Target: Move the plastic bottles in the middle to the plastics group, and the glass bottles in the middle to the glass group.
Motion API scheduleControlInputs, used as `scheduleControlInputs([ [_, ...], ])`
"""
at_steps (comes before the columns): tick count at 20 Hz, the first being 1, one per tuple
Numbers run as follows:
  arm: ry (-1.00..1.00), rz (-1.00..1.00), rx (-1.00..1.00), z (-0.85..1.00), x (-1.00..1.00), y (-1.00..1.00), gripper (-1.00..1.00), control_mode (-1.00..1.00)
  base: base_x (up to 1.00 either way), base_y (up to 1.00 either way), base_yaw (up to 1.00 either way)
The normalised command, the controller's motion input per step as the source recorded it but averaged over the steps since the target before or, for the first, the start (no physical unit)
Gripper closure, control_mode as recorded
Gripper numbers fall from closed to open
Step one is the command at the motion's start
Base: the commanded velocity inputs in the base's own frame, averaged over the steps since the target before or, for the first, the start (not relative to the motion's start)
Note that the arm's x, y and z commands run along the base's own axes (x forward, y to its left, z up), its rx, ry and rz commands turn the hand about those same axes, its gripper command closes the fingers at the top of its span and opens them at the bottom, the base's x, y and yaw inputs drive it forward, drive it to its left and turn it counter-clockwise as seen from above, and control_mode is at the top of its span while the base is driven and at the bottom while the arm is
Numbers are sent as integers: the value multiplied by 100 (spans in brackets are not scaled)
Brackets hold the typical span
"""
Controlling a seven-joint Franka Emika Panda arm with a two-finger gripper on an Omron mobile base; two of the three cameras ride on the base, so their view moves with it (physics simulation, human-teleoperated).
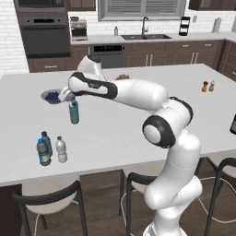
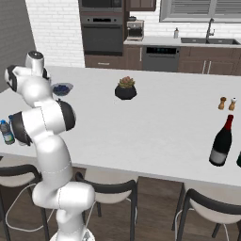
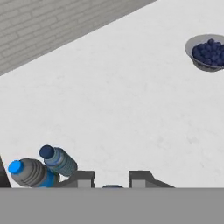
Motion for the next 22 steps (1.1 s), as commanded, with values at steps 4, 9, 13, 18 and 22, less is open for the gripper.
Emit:
scheduleControlInputs([
  [4, 0, 11, 0, -25, -7, 27, 100, -100, 0, 0, 0],
  [9, 1, 7, 0, -38, -17, 5, 100, -100, 0, 0, 0],
  [13, 4, 6, 0, -42, -11, 17, 100, -100, 0, 0, 0],
  [18, -1, 5, -3, -61, -2, 12, 100, -100, 0, 0, 0],
  [22, -1, 5, -5, -57, 0, 16, 100, -100, 0, 0, 0],
])
